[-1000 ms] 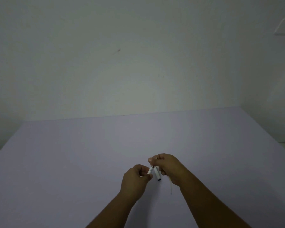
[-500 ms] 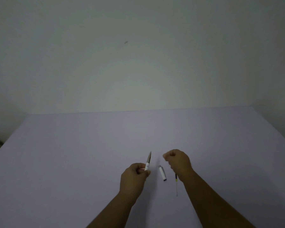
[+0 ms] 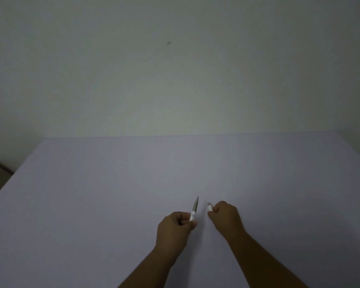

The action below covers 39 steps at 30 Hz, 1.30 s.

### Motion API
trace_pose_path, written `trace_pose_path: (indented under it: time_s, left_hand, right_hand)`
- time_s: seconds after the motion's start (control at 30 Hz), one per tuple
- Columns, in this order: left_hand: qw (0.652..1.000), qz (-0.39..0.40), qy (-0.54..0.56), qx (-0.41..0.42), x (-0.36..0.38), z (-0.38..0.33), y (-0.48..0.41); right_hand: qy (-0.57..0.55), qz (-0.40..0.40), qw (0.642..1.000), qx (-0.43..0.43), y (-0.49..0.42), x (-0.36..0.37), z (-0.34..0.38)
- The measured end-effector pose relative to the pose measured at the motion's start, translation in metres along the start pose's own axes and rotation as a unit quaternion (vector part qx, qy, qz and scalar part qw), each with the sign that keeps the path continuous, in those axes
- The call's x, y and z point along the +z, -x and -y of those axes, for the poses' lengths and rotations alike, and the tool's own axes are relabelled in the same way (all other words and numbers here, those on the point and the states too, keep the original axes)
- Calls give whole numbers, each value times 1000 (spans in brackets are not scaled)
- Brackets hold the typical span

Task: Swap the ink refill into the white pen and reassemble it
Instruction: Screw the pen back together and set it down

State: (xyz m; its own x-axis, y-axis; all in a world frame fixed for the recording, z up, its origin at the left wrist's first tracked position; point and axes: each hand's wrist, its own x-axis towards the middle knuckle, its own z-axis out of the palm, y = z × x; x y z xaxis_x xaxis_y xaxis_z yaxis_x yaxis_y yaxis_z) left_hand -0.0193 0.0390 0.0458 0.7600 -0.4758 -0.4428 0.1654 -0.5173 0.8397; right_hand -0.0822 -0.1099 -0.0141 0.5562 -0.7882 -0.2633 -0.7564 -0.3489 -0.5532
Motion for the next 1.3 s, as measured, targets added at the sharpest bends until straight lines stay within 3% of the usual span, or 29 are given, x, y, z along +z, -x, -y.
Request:
trace_pose_path:
  time_s: [0.07, 0.13, 0.17, 0.23, 0.43, 0.67, 0.97, 1.3]
  left_hand:
    - [1000, 3, -8, 3, 1, 0, 1]
    - [1000, 9, -16, 8, 4, -1, 3]
    - [1000, 11, -17, 10, 5, -2, 4]
    - [1000, 15, -13, 10, 7, -4, 6]
    - [999, 25, -16, 17, 13, -8, 10]
    - [999, 27, -15, 19, 20, -8, 15]
    - [999, 22, -8, 26, 24, -13, 13]
    - [999, 40, 1, 17, 23, -9, 9]
  right_hand:
    - [-189, 1, 981, 36, 0, -12, 11]
    - [-396, 24, 915, 75, -1, -23, 23]
    - [-465, 36, 881, 82, -1, -29, 29]
    - [-516, 53, 851, 82, -1, -38, 37]
    - [-515, 84, 850, 78, 5, -51, 38]
    - [-535, 65, 839, 72, 10, -58, 30]
    - [-468, 113, 876, 23, 24, -53, 22]
    - [-442, 158, 883, 23, 25, -48, 16]
